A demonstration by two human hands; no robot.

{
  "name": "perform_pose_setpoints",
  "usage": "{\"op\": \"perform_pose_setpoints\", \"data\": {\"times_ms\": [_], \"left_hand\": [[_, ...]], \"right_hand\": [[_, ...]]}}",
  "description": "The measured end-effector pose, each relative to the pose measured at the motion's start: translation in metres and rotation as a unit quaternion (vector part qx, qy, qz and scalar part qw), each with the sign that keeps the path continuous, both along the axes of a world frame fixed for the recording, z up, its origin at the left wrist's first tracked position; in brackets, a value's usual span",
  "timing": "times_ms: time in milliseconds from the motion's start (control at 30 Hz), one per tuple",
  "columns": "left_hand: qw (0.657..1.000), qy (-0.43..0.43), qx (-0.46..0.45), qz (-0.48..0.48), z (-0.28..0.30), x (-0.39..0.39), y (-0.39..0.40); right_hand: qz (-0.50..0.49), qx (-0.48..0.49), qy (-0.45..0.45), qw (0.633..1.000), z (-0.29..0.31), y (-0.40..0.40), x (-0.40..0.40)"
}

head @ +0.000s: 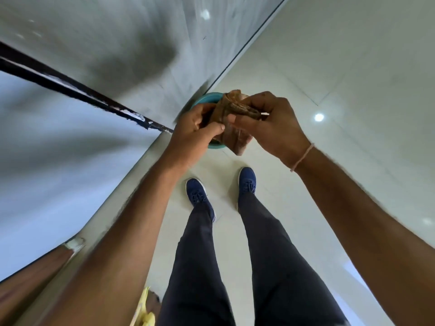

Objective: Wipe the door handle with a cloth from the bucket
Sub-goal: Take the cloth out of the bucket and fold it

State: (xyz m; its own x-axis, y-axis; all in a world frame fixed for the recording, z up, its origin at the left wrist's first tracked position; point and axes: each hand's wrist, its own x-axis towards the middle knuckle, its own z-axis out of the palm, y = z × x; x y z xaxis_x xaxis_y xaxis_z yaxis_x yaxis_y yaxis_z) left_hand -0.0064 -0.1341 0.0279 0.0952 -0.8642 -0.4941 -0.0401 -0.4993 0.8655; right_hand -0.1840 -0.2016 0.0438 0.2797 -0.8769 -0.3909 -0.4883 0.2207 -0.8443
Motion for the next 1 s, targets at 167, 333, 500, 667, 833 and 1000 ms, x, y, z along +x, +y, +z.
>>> {"op": "perform_pose_setpoints", "data": {"times_ms": [167,333,500,667,833,1000], "left_hand": [[0.999,0.021,-0.028,-0.012,0.066,-0.003,0.043],[0.998,0.010,-0.058,-0.007,0.107,-0.002,0.086],[0.993,-0.049,-0.067,0.088,0.131,-0.003,0.115],[0.977,-0.031,-0.063,0.201,0.158,-0.012,0.148],[0.953,0.015,-0.047,0.298,0.177,-0.020,0.176],[0.924,0.049,-0.041,0.378,0.195,-0.019,0.206]], "right_hand": [[-0.033,-0.019,0.008,0.999,0.079,0.040,-0.006],[-0.119,0.035,-0.053,0.991,0.131,0.077,-0.003],[-0.156,0.116,-0.121,0.973,0.151,0.101,0.001],[-0.128,0.221,-0.165,0.953,0.165,0.113,0.000],[-0.061,0.199,-0.166,0.964,0.181,0.135,0.010],[0.218,-0.108,-0.086,0.966,0.195,0.169,0.013]]}}
